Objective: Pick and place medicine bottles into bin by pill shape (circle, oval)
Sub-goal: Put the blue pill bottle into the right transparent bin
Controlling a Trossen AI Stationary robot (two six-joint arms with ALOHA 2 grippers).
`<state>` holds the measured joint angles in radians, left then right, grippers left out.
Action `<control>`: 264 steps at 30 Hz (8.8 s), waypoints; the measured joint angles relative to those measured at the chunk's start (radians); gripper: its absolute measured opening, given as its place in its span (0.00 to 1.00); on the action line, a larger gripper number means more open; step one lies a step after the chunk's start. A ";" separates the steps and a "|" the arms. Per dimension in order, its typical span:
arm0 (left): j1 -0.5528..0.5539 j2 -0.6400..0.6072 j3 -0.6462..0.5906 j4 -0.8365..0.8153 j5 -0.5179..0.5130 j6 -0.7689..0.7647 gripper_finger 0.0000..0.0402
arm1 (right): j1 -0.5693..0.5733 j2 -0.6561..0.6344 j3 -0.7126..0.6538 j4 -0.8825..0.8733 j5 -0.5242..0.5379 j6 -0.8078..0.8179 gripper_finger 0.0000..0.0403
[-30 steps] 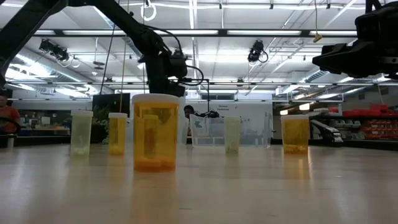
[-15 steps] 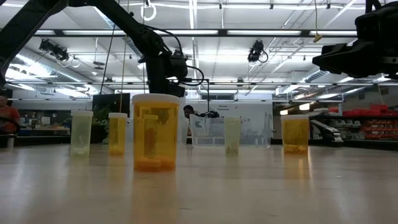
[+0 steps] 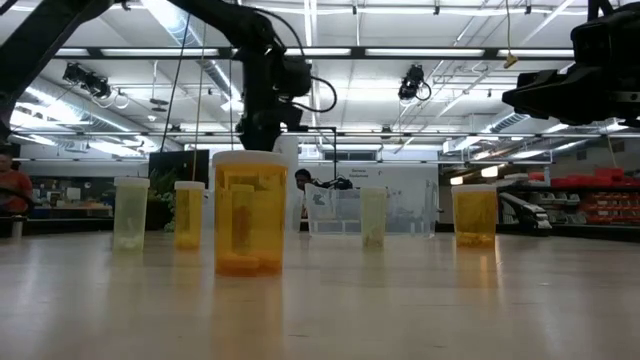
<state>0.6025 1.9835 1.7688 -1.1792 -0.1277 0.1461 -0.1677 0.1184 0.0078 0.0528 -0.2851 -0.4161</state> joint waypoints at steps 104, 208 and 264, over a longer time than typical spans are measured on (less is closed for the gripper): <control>-0.663 -0.177 -0.600 0.495 0.095 -0.490 0.49 | 0.000 0.000 0.000 0.000 0.000 0.000 0.23; -0.235 0.298 0.179 0.472 0.199 0.101 0.33 | 0.000 0.037 0.000 0.000 0.000 0.000 0.23; -0.231 0.298 0.171 0.298 0.147 0.226 0.30 | 0.000 0.037 0.000 0.000 0.000 0.000 0.23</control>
<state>0.3714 2.2818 1.9396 -0.8817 0.0189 0.3718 -0.1677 0.1551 0.0075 0.0532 -0.2848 -0.4162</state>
